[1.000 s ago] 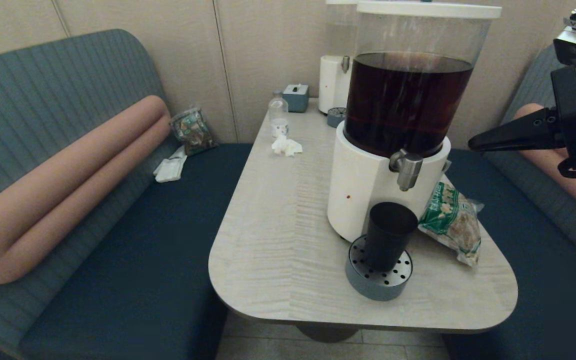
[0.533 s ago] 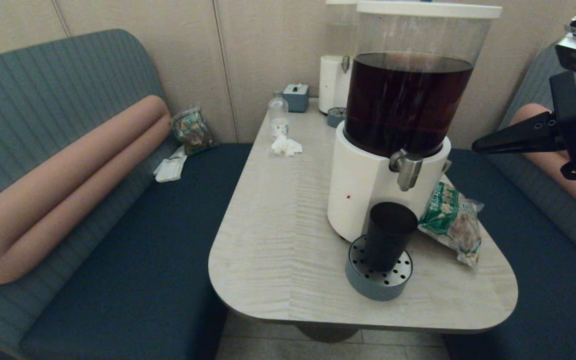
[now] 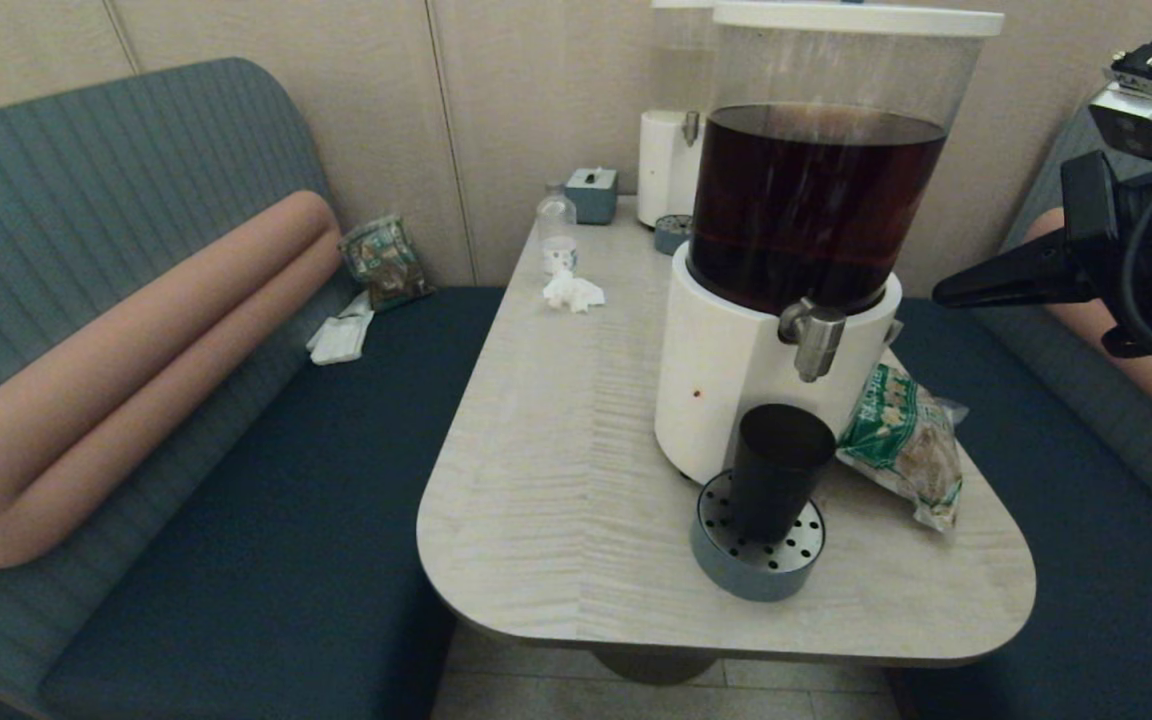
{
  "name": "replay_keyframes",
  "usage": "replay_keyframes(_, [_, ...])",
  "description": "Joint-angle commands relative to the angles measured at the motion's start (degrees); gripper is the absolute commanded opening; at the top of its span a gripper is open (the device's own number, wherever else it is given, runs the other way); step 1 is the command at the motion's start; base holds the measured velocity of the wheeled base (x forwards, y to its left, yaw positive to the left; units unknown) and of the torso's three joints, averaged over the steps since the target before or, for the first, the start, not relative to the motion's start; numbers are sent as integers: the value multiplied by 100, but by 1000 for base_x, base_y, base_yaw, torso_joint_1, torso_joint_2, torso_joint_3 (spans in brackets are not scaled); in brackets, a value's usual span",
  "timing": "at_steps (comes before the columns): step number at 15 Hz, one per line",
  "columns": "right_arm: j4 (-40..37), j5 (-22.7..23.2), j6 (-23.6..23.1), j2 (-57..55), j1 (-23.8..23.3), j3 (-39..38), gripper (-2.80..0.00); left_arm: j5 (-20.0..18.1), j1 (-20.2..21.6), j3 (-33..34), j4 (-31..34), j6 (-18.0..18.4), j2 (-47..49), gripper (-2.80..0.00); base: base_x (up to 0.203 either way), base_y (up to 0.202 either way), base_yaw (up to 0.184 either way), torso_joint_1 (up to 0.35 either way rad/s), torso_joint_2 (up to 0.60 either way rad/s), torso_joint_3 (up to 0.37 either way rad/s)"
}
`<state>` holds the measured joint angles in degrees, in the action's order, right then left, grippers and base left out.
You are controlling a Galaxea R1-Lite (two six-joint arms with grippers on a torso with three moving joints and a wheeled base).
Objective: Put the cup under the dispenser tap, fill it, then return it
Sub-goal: Turn on the faucet
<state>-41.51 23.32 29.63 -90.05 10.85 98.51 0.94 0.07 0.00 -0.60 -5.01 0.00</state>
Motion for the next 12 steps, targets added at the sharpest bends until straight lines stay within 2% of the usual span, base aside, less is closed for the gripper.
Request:
replay_keyframes(1, [-24, 27, 292, -125, 12, 122, -280, 3, 1, 0, -2, -4, 2, -280, 0, 0, 0, 0, 0, 0])
replay_keyframes(2, [-24, 36, 367, -129, 14, 151, -280, 3, 1, 0, -2, -9, 9, -280, 0, 0, 0, 0, 0, 0])
replay_keyframes(3, [-16, 53, 638, -136, 38, 201, -280, 3, 1, 0, -2, -4, 9, -280, 0, 0, 0, 0, 0, 0])
replay_keyframes(7, [-7, 5, 720, -232, 300, 248, -280, 3, 1, 0, -2, -9, 9, -280, 0, 0, 0, 0, 0, 0])
replay_keyframes(9, [-26, -358, 661, -282, 464, 193, -280, 3, 1, 0, -2, 0, 9, -280, 0, 0, 0, 0, 0, 0])
replay_keyframes(12, [-39, -1397, 39, -345, 785, 52, -280, 3, 1, 0, -2, 0, 9, -280, 0, 0, 0, 0, 0, 0])
